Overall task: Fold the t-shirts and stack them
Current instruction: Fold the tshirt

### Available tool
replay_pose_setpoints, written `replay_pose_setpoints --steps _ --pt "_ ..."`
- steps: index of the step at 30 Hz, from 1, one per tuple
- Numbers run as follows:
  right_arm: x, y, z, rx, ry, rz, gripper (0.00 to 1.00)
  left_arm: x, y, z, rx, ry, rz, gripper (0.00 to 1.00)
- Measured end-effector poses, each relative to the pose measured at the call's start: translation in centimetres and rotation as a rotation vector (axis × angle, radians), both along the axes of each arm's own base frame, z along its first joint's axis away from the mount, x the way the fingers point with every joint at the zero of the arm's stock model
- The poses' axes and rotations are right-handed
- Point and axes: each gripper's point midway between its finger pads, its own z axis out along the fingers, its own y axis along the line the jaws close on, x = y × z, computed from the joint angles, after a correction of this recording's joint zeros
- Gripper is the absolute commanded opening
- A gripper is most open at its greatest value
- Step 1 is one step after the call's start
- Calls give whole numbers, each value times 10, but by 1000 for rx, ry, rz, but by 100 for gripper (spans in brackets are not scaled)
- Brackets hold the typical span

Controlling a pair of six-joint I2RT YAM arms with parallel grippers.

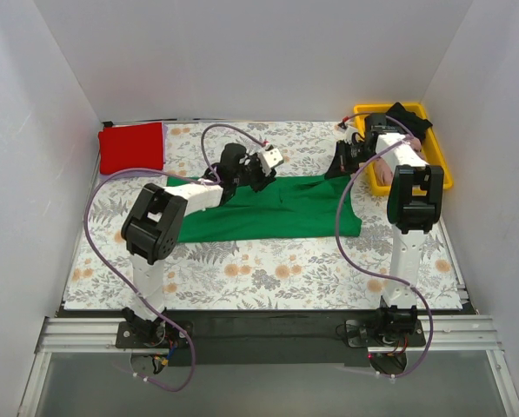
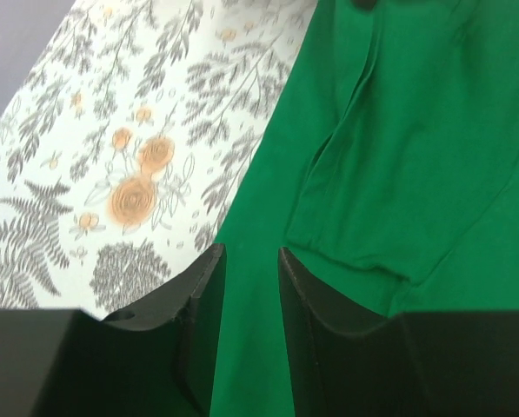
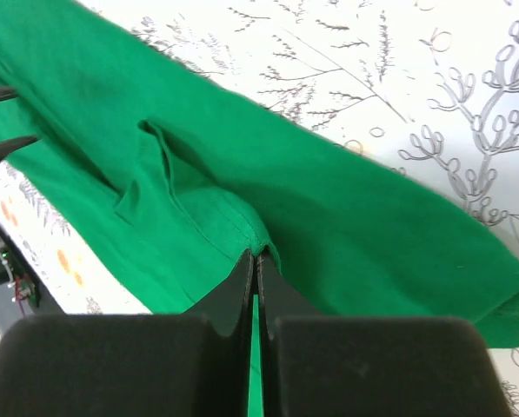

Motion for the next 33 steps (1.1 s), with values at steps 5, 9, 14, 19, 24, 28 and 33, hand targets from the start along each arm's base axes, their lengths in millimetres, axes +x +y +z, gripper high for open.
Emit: replay_pose_setpoints --steps 5,9,14,19,24,28,33 --pt "8 -3 -7 -24 -3 -23 1 2 -16 15 -49 41 -45 31" --pt "13 -2 -12 -31 0 -32 1 0 -23 3 -52 107 -74 33" --pt "16 -1 -13 -30 -7 -37 1 -3 -28 -22 -34 206 -96 34" --pt "16 2 -13 -28 -6 -38 1 -9 -30 -36 -26 263 -109 38" --pt "16 3 -13 -27 -6 -36 1 4 -38 -36 -36 259 -107 37" --pt "16 4 -13 -26 -7 -36 1 7 -39 -46 -31 275 -105 35" --pt "16 4 -13 -26 -7 -34 1 8 -40 -58 -22 300 -102 27"
